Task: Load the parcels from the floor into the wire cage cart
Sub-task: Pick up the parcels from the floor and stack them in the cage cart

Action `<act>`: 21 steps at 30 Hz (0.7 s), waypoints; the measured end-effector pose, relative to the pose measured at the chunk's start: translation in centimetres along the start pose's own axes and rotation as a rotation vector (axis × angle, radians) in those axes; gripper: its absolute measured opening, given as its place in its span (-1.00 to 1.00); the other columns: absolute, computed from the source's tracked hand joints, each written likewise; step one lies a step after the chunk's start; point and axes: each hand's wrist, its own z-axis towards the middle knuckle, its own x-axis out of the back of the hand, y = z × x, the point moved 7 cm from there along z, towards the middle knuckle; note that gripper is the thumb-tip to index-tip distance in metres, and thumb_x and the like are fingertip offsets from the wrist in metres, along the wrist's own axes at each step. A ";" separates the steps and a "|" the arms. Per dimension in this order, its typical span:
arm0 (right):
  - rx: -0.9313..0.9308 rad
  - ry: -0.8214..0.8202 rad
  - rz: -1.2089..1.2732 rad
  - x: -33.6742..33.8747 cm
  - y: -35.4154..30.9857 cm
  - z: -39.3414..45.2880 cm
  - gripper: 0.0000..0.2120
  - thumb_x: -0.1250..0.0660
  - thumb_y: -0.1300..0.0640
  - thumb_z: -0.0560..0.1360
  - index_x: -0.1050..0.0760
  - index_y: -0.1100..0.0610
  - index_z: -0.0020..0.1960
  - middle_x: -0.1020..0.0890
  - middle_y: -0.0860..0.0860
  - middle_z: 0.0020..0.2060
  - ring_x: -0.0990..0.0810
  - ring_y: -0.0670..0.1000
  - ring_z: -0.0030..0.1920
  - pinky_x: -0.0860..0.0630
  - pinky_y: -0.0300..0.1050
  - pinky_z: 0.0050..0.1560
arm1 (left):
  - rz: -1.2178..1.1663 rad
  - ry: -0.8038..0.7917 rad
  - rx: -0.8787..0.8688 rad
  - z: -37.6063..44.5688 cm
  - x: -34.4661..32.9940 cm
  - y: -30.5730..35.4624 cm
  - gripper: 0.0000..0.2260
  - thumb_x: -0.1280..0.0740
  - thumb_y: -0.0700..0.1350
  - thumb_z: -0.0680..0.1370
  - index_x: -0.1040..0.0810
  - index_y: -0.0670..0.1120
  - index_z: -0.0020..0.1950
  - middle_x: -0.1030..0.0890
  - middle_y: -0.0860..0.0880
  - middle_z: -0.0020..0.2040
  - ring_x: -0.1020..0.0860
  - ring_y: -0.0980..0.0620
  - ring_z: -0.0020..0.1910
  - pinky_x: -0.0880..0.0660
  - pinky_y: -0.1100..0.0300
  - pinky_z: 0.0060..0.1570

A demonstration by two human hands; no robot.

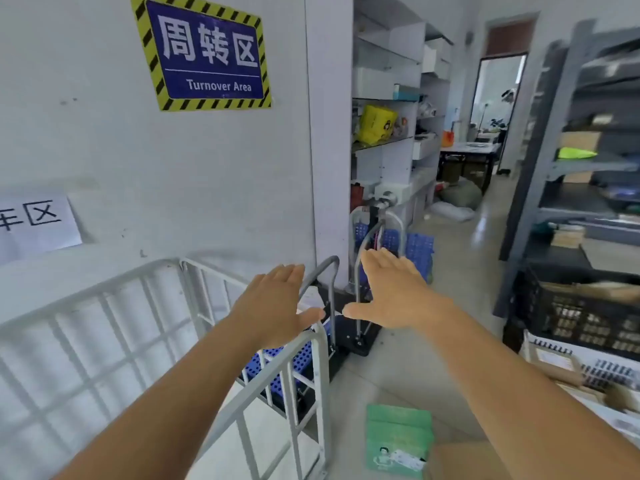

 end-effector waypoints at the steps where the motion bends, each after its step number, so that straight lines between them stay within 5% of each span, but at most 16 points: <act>1: -0.034 0.000 -0.006 -0.1 1.0 -0.3 -0.02 -0.26 -0.32 0.48 0.20 0.15 0.59 0.09 0.06 0.59 0.16 0.08 0.57 0.15 0.10 0.54 | -0.006 0.002 -0.026 0.8 -0.4 0.9 -0.28 -0.11 0.27 0.58 0.06 -0.09 0.58 -0.07 -0.04 0.58 -0.05 -0.01 0.54 -0.04 0.06 0.49; 21: -0.858 0.067 0.065 -7.0 16.4 -14.9 -0.02 -0.30 -0.30 0.44 0.11 0.15 0.59 -0.03 0.06 0.57 0.07 0.06 0.57 0.08 0.09 0.55 | -0.089 -0.132 -0.738 9.1 -9.2 19.7 -0.27 -0.11 0.24 0.59 0.10 -0.13 0.58 -0.02 -0.08 0.58 -0.05 -0.05 0.54 0.00 0.08 0.47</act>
